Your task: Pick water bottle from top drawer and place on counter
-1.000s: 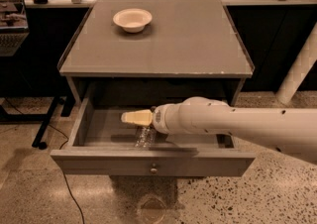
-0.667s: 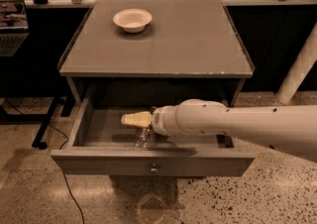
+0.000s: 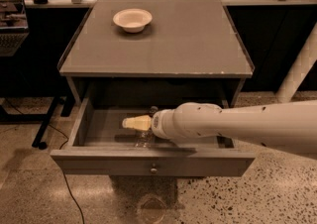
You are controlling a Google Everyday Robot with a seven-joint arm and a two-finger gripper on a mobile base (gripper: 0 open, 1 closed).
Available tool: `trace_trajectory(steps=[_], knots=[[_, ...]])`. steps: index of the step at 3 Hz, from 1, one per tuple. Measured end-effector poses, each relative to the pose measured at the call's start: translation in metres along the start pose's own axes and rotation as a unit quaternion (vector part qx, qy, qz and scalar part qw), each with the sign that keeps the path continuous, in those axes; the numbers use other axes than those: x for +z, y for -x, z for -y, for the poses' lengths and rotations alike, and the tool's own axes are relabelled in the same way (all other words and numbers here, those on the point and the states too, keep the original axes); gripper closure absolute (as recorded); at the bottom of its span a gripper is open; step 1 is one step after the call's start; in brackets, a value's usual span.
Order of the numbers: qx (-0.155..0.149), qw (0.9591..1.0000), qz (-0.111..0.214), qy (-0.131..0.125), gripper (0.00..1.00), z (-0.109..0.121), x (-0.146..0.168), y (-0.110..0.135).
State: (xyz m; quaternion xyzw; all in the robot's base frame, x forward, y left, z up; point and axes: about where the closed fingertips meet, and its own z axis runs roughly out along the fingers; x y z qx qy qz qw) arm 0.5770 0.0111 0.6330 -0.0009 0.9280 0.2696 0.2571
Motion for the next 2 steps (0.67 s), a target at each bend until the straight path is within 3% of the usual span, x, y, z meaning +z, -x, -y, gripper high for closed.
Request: trace_trajectory(steps=[2], knots=[[-0.016,0.9993,0.003,-0.033,0.0,0.0085,0.0034,-0.0079]])
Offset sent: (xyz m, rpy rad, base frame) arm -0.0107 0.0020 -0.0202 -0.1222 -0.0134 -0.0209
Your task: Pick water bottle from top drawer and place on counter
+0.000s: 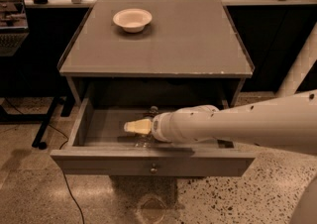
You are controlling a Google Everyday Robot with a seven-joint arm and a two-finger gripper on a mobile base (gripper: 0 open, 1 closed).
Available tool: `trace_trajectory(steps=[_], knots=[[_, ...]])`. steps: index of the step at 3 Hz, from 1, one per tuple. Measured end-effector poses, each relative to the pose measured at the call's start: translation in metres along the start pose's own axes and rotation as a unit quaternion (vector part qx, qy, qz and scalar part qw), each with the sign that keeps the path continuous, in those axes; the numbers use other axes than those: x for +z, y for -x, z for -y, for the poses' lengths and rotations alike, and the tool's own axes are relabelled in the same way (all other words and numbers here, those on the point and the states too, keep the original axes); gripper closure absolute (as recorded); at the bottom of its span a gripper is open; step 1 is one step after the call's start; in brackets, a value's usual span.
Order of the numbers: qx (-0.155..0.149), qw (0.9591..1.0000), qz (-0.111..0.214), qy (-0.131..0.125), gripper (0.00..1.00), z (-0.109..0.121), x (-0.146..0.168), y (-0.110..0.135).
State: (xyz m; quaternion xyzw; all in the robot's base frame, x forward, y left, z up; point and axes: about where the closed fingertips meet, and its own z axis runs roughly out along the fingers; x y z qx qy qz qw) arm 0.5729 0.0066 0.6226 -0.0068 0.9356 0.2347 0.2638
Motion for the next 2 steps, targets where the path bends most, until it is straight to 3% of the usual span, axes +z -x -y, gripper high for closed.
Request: trace_trajectory(steps=[2], knots=[[-0.01,0.9999,-0.006,-0.01,0.0,-0.0015,0.0062,-0.0057]])
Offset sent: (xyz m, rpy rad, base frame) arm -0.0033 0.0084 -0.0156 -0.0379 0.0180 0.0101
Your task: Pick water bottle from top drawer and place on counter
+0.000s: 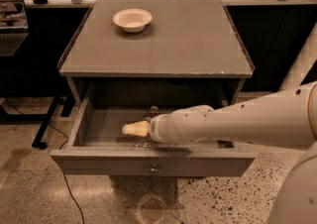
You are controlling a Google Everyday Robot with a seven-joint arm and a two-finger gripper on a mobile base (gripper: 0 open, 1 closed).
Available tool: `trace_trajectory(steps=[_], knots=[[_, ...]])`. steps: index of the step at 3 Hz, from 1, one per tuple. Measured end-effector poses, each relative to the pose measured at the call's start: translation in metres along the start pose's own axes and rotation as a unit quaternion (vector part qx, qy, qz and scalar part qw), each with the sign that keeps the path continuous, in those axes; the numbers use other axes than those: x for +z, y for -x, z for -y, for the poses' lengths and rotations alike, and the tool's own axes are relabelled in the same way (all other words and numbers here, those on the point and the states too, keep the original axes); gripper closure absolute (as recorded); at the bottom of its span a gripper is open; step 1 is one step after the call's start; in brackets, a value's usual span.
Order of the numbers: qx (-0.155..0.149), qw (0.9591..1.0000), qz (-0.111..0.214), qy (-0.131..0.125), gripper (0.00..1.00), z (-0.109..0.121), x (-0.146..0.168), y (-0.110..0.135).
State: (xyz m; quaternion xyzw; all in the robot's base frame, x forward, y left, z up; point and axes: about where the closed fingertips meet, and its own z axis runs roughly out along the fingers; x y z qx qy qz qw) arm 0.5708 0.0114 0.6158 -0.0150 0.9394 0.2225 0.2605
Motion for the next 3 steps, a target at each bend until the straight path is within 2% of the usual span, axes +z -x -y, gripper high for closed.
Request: trace_trajectory(steps=[1,2,3], knots=[[0.0,1.0,0.0,0.0,0.0,0.0,0.0001,-0.0001],[0.0,1.0,0.0,0.0,0.19,0.0,0.0001,-0.0001],[0.0,1.0,0.0,0.0,0.42,-0.0001,0.0001,-0.0001]])
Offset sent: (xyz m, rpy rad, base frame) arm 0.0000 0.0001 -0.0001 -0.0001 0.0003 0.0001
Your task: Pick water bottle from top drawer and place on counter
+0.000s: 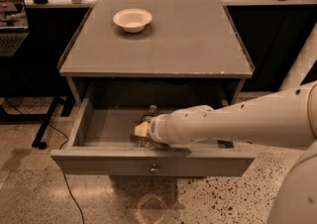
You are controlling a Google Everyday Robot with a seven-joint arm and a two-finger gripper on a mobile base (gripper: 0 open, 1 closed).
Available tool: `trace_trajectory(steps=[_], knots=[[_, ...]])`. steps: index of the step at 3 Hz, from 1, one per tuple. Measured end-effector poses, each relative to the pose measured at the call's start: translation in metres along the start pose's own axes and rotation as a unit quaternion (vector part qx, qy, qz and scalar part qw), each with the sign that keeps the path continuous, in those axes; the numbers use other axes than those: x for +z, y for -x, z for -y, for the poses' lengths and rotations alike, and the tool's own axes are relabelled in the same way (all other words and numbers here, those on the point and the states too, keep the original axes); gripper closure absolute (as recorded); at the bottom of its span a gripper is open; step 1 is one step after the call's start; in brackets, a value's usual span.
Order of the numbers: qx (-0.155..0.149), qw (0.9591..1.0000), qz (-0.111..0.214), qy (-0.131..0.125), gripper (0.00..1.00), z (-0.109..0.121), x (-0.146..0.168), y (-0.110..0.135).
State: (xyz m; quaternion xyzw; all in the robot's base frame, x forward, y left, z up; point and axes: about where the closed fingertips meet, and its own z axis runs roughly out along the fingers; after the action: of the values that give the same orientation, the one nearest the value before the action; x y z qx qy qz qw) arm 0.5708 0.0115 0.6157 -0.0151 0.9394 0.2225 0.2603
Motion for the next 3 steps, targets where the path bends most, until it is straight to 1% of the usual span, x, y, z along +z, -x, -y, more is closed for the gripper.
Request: trace_trajectory(steps=[2,3], knots=[[0.0,1.0,0.0,0.0,0.89,0.0,0.0,0.0],[0.0,1.0,0.0,0.0,1.0,0.0,0.0,0.0]])
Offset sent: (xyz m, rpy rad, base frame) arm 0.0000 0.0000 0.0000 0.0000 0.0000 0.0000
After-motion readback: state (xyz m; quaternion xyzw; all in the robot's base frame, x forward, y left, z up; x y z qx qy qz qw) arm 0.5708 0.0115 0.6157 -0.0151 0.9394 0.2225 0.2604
